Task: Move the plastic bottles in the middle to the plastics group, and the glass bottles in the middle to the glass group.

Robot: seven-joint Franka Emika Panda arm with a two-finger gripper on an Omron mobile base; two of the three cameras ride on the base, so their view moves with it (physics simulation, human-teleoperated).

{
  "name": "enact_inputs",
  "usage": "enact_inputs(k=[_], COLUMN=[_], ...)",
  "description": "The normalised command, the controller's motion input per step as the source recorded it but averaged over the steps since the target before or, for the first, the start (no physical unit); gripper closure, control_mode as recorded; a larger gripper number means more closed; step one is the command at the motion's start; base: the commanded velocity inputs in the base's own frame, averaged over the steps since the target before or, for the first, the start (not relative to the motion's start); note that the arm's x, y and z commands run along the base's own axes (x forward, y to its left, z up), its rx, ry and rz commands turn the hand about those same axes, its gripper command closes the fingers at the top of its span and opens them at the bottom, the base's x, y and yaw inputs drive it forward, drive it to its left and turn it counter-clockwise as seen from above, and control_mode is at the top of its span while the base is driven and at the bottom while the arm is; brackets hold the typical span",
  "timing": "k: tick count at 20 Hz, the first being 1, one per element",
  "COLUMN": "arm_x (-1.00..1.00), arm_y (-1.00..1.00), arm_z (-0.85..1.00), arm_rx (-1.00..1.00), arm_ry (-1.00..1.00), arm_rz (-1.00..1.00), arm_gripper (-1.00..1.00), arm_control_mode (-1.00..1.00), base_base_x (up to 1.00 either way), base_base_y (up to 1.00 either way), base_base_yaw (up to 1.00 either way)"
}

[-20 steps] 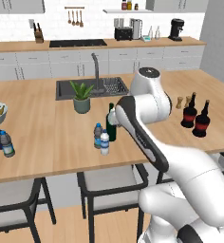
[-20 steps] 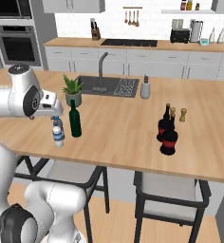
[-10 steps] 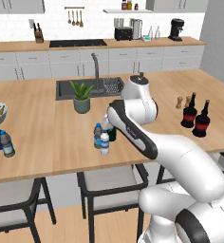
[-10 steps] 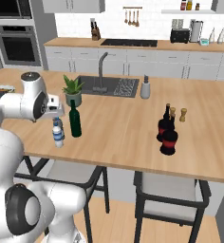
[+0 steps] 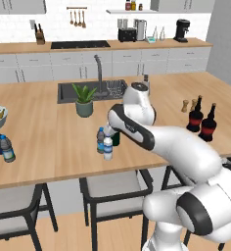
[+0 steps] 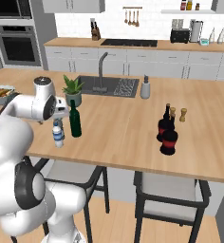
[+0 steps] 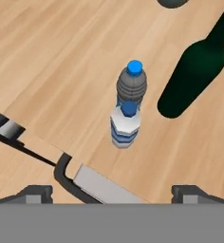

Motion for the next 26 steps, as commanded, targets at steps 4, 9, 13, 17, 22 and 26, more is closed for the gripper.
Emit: enact_inputs(k=[4, 9, 13, 17, 22, 26], arm_x=[0.34, 0.29, 0.33, 0.36, 0.24, 0.14], arm_y=[0.09, 0.13, 0.17, 0.05, 0.04, 0.03], arm_z=[-0.29, -0.25, -0.29, -0.26, -0.21, -0.15], arm_rx=[0.0, 0.0, 0.0, -0.05, -0.09, -0.03], arm_ry=[0.03, 0.03, 0.05, 0.09, 0.05, 0.01], arm_rz=[0.0, 0.0, 0.0, 0.0, 0.0, 0.0], arm_gripper=[-1.0, -1.0, -1.0, -1.0, -1.0, -1.0], arm_control_mode=[-1.0, -1.0, -1.0, -1.0, -1.0, -1.0], base_base_x=[0.0, 0.0, 0.0, 0.0, 0.0, 0.0], base_base_y=[0.0, 0.0, 0.0, 0.0, 0.0, 0.0], base_base_yaw=[0.0, 0.0, 0.0, 0.0, 0.0, 0.0])
